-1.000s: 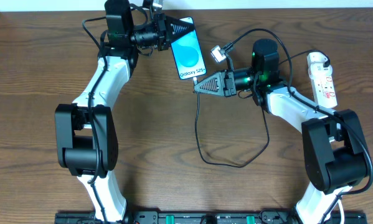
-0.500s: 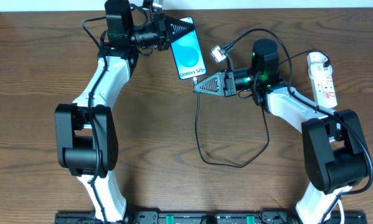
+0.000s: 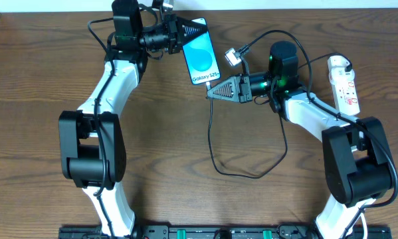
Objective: Plug charger to phone and switch on socket
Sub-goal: 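Push the connector into the phone's port with the right gripper, then open the right gripper and retract it rightward from the phone, then lower the plugged-in phone toward the table center with the left gripper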
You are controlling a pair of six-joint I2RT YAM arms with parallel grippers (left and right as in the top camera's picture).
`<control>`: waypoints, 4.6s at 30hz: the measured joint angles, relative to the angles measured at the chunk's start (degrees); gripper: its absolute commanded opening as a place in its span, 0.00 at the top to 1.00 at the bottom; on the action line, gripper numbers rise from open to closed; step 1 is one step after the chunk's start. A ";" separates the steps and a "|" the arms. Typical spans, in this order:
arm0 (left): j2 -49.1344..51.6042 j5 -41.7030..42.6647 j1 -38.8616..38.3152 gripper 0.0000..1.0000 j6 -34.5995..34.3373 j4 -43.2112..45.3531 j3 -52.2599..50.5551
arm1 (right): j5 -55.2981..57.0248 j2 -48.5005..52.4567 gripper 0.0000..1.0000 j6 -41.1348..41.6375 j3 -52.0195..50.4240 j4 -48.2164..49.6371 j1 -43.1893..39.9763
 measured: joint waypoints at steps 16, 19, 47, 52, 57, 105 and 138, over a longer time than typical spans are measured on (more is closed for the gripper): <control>0.00 -0.26 -0.20 0.92 -0.04 0.11 0.00 | 0.31 -0.02 0.99 0.04 0.00 0.02 0.00; 0.00 -0.48 -0.57 0.93 -0.02 0.15 0.00 | 0.17 -0.02 0.99 0.07 -0.02 0.00 0.00; 0.00 6.29 -1.29 0.92 0.44 9.07 0.00 | -1.22 -0.02 0.99 0.68 -0.02 0.04 0.11; 0.00 6.29 -1.27 0.93 0.46 9.07 0.00 | -1.20 -0.02 0.99 0.70 -0.02 0.04 0.11; 0.00 5.77 -1.29 0.93 0.46 9.05 0.00 | -0.76 -0.02 0.99 0.74 -0.02 0.09 0.11; 0.00 7.80 6.75 0.93 -0.24 7.34 0.00 | 5.05 0.09 0.01 11.37 -0.68 10.43 -1.07; 0.00 7.15 7.85 0.93 -3.06 6.03 0.00 | 34.10 -0.46 0.02 -11.72 -0.07 -42.38 -3.87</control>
